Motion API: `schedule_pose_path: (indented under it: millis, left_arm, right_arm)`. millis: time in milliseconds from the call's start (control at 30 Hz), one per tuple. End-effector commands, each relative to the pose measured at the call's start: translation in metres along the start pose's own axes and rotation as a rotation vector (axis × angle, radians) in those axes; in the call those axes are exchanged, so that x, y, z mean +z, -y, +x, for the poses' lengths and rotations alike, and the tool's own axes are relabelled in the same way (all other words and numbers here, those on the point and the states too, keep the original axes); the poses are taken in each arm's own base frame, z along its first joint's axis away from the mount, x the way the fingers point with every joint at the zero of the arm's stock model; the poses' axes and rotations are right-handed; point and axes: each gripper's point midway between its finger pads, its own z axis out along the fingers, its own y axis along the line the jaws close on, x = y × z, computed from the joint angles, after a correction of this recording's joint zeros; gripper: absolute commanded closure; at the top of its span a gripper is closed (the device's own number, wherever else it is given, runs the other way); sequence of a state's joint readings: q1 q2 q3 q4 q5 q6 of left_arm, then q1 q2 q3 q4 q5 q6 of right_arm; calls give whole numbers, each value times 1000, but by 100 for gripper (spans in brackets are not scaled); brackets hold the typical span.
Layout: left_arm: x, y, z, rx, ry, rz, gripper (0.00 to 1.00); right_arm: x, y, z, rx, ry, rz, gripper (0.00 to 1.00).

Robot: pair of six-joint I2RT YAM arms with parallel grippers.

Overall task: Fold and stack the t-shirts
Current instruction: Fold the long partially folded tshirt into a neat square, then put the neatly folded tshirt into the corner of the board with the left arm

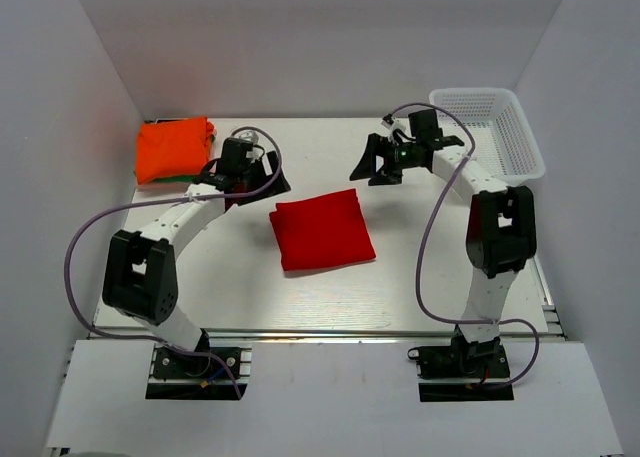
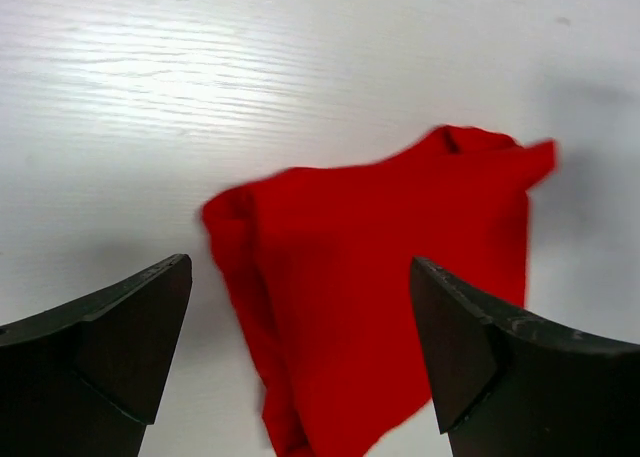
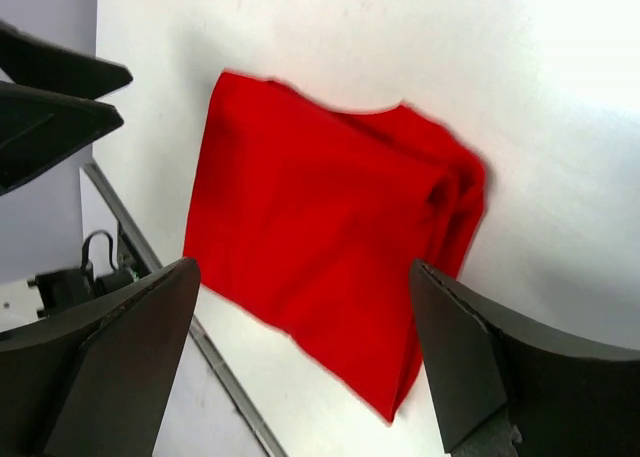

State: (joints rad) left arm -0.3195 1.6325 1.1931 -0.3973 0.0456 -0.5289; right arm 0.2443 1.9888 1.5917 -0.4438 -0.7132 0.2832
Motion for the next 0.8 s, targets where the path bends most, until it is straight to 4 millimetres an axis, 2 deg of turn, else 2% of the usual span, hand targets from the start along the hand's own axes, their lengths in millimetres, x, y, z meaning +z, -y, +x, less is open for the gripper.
schedule_pose_path:
  millis: [0,33,67,100,133,200,267,300,333,367,400,467,500,533,567,600,633,667,733,767]
  left_arm:
    - [-31,52,-4,76,54,255,0]
    - [-39,74,9,95,-5,403,0]
    - [-43,86,15,123,-19,477,0]
    - [-44,97,20,144,-22,547,0]
    - [-47,111,35,179,-73,630,0]
    - [-48,123,52,234,-124,706,0]
    - [-50,131,82,288,-202,781,0]
    - [-50,128,95,296,-234,794,0]
    - [-52,129,104,309,-255,818,0]
    - [-55,127,108,344,-249,833,0]
    - [-61,124,123,359,-279,854,0]
    - [-65,117,140,380,-303,862,0]
    - [-61,106,155,373,-325,822,0]
    - [-60,101,158,370,-325,801,0]
    - [-55,88,172,355,-354,767,0]
    - [-48,79,175,351,-349,718,0]
    - [-39,66,185,340,-367,661,0]
    - [-38,60,187,330,-374,650,0]
    - [-31,48,194,315,-389,609,0]
    - [-32,44,204,308,-413,617,0]
  right_arm:
    - [-20,-26,8,-45,37,-35,10]
    - [-19,-24,17,-28,23,-43,10]
    - [-18,-27,13,-56,47,-55,10]
    - [-26,-27,10,-48,68,-55,10]
    - [-19,-32,20,-61,50,-73,10]
    - [-19,-43,24,-77,43,-112,10]
    - [-13,-45,30,-73,16,-138,10]
    - [-10,-48,29,-71,10,-144,10]
    - [0,-43,34,-68,-18,-146,10]
    - [1,-48,28,-88,-17,-158,10]
    - [5,-49,28,-83,-25,-163,10]
    - [19,-48,27,-80,-45,-180,10]
    - [23,-47,26,-73,-46,-182,10]
    - [36,-40,30,-56,-67,-188,10]
    - [38,-43,26,-55,-70,-204,10]
    - [52,-29,35,-17,-108,-197,10]
    - [56,-34,31,-36,-110,-218,10]
    - [65,-23,36,-9,-128,-210,10]
    - [77,-13,40,11,-147,-204,10]
    - [86,-4,44,30,-159,-190,10]
